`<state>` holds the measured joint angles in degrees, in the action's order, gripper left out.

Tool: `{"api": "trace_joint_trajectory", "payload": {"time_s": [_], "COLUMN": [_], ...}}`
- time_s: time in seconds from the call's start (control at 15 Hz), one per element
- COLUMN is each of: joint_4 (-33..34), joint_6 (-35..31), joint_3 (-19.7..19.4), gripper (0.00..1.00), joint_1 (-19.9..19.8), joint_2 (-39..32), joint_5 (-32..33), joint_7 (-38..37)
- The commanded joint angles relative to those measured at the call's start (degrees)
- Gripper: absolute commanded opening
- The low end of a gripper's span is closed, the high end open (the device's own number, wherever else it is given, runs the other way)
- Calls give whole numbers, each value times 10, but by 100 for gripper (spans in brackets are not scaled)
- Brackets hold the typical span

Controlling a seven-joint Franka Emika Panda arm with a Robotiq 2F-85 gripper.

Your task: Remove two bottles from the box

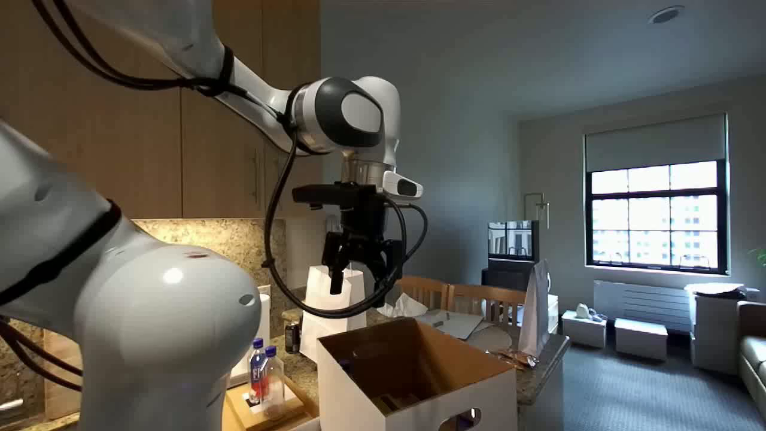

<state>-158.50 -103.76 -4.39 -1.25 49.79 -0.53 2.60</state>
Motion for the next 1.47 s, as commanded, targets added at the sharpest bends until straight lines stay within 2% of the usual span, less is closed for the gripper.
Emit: {"api": "trace_joint_trajectory", "payload": {"time_s": [0.0,0.2,0.4,0.53,0.8,1.0,1.07,1.4], "joint_4": [1,1,34,81,139,189,155,195], "joint_6": [1,1,-10,-21,-56,-42,-50,-58], "joint_3": [3,3,5,-2,8,0,5,3], "gripper": [100,100,100,100,100,100,100,100], "joint_1": [-4,-4,3,6,0,-6,-4,-3], "joint_2": [0,0,-47,-109,-179,-242,-197,-272], "joint_5": [-2,-2,2,-1,8,1,-2,-8], "joint_7": [3,3,11,19,7,5,3,1]}}
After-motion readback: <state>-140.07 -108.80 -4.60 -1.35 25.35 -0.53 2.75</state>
